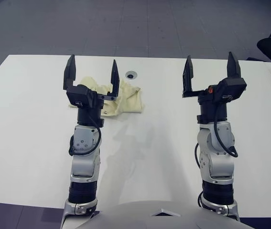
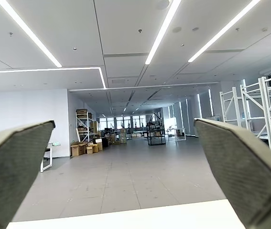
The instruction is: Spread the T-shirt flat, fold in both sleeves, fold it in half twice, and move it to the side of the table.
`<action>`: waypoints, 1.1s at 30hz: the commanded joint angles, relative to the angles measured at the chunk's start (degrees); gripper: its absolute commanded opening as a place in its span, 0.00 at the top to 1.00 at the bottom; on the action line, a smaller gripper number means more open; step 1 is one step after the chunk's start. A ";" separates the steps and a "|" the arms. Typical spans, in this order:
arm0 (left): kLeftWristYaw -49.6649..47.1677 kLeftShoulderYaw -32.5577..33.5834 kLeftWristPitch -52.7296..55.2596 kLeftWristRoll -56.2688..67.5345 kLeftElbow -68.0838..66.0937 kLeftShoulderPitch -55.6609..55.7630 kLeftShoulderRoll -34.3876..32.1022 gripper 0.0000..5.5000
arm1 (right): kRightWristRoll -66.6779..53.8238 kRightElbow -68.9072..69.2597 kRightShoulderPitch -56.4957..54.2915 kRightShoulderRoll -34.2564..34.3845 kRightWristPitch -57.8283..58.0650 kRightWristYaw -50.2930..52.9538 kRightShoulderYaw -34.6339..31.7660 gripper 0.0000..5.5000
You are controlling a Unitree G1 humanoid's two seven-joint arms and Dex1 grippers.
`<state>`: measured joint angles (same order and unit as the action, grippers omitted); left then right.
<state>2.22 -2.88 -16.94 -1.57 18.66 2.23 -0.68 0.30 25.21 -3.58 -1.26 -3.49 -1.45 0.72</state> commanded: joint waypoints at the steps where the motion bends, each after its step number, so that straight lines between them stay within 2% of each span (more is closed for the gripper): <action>1: -0.99 -1.00 0.12 -1.94 0.70 -0.53 0.65 0.02 | 0.57 3.30 2.16 0.87 4.92 2.30 -1.03 0.02; 5: -1.04 -1.75 -0.05 -1.61 1.76 -0.96 0.88 0.02 | 2.14 7.90 4.04 1.30 8.19 3.29 0.56 0.02; 10: -0.79 -2.07 0.02 -0.62 2.80 -1.39 0.64 0.02 | 2.27 5.12 3.75 1.15 5.88 3.53 -0.10 0.02; 17: -0.60 -2.63 1.69 -1.14 4.57 -3.03 0.24 0.02 | 4.00 6.45 4.17 -0.03 3.42 1.83 2.26 0.02; 33: -0.49 -2.93 1.60 -1.66 3.50 -2.76 0.05 0.02 | 4.05 5.77 4.11 0.09 2.85 0.36 3.81 0.02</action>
<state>1.53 -5.16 -14.95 -2.71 22.81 -0.26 -0.69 4.82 31.31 0.52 -0.92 -0.20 -0.46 4.13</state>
